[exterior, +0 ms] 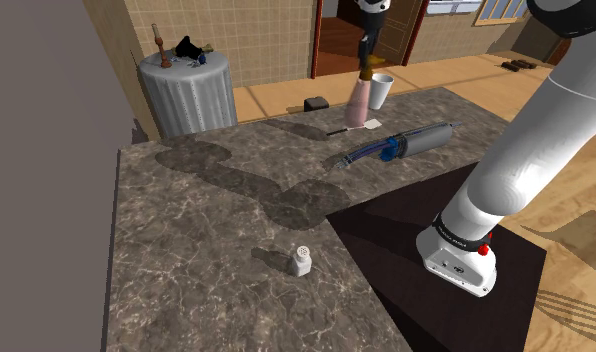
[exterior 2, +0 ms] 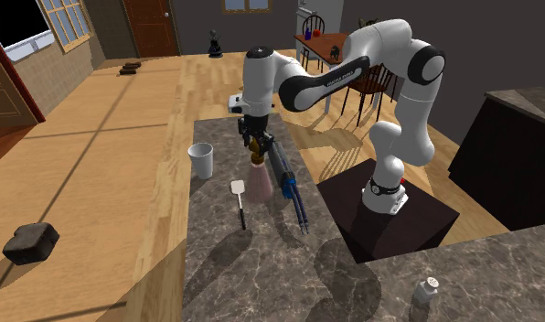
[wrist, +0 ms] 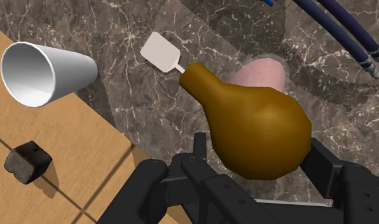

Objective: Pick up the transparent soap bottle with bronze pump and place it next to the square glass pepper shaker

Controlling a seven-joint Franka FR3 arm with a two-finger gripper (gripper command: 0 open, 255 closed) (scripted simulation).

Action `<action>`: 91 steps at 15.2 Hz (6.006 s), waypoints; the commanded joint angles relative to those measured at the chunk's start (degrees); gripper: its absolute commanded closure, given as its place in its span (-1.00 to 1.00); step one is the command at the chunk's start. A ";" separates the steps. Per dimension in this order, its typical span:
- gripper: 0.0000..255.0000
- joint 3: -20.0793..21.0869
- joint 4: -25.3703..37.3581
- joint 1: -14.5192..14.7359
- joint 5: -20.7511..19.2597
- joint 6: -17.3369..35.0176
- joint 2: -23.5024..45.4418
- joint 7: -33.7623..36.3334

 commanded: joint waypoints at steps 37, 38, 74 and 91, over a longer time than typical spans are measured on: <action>1.00 18.17 -1.02 12.20 0.51 -17.32 -13.45 27.79; 1.00 19.07 -0.97 12.75 0.79 -17.61 -13.46 29.17; 1.00 36.17 -1.16 23.72 3.85 -10.57 -2.54 58.03; 1.00 36.26 -9.01 23.75 3.23 -1.53 -1.21 59.37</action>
